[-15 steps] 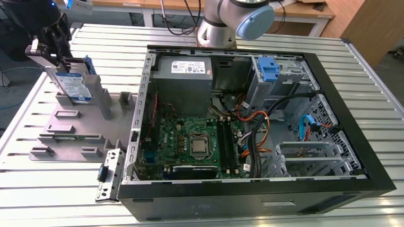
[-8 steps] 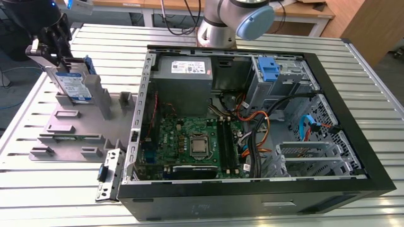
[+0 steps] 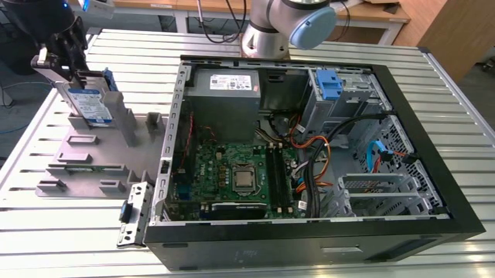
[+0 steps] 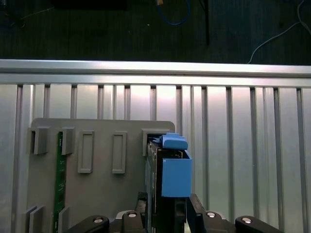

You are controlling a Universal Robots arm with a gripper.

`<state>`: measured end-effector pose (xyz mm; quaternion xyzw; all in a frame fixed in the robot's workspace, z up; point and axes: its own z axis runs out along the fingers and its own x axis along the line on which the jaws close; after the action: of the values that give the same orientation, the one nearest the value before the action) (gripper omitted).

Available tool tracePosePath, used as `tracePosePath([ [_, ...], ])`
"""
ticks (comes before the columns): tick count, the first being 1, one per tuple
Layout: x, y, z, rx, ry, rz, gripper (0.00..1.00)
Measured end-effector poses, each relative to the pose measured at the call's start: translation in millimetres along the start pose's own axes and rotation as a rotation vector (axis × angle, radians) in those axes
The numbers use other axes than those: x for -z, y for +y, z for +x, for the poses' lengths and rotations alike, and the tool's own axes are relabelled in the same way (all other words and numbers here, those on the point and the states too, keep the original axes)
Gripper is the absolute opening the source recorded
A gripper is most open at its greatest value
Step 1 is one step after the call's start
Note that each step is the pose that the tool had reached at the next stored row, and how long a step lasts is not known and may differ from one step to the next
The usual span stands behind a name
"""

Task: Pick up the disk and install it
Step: 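Pick up the disk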

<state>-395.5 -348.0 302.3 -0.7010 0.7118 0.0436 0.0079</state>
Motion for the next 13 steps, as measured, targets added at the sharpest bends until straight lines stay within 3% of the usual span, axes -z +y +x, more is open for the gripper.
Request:
tracePosePath([
  [9,-0.1,-0.5,-0.7,0.000,-0.0001,0.0001,0.45],
  [13,-0.4,-1.9,-0.7,0.018,0.0008,-0.0013,0.45],
])
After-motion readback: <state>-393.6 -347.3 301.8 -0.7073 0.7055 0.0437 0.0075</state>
